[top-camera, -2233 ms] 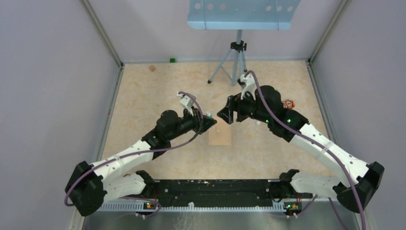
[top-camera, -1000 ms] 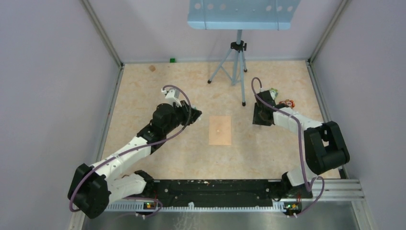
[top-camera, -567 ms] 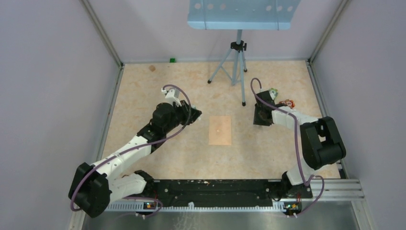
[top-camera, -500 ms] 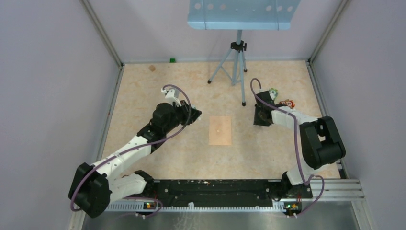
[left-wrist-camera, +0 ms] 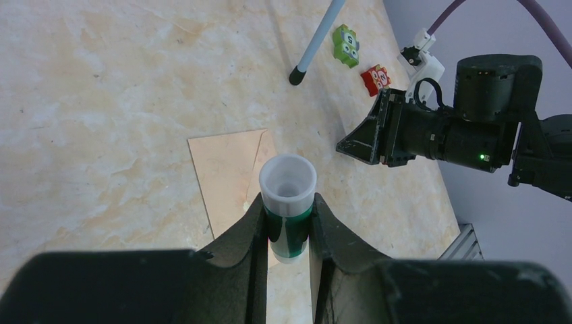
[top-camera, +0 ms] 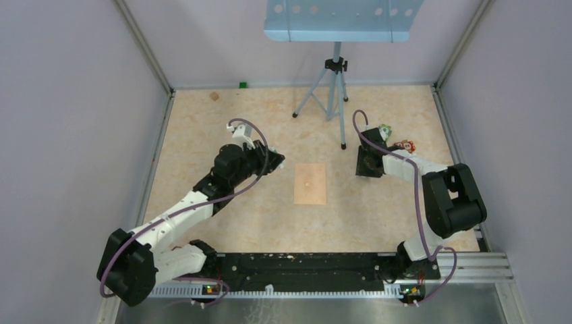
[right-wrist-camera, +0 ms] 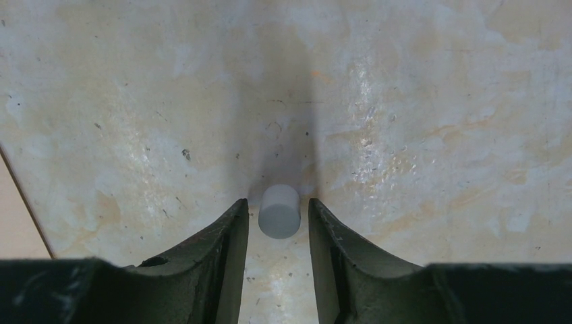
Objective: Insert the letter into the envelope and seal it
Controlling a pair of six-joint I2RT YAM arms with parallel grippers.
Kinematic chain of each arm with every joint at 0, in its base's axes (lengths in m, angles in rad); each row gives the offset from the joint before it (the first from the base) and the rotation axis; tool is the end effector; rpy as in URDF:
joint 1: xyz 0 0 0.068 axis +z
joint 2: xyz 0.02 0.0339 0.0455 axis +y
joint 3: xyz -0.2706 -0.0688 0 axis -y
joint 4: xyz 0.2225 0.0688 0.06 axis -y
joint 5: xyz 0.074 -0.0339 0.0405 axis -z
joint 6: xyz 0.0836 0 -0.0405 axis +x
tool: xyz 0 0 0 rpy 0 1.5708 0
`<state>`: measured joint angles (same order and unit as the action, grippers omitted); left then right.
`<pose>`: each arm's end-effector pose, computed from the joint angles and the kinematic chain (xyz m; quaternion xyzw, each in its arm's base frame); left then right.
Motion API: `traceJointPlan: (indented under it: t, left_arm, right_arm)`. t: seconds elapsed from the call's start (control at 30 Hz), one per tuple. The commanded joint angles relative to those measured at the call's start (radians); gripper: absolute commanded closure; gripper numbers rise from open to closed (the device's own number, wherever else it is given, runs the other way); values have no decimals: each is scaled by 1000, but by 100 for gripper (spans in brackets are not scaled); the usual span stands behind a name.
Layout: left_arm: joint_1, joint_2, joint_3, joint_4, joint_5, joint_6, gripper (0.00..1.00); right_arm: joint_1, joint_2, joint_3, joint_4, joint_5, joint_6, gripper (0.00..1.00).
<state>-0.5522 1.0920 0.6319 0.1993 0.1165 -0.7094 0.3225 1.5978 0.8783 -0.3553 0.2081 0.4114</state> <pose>0.2274 -0.1515 0.2681 -0.0268 0.7920 -0.3960 0.4639 0.2979 0.0813 0.1455 0.0683 0.9621 -0.0064 0.2640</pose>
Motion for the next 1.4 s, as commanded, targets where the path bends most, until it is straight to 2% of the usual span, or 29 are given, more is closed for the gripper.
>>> traceJointPlan:
  t: [0.0,0.07,0.63,0.97,1.1,1.37]
  left_arm:
    - [5,12,13,63,15,-9,100]
    - [5,14,12,65,15,-9,100]
    - [7,23,8,72,23,-13,100]
    - [7,37,2,93,38,-66,100]
    - [14,51,-5,129,56,-197,100]
    - [23,64,-42,343,44,-633,100]
  right_arm:
    - [-10,-34,30,22,1,-4,64]
    - [-10,-37,30,21,2,-2,68]
    - [-10,-58,32,13,4,0,70]
    - [-11,-70,27,4,-6,-2,98]
    - [-8,-155,24,3,-73,13,100]
    - [36,-477,-6,143,-297,111,100]
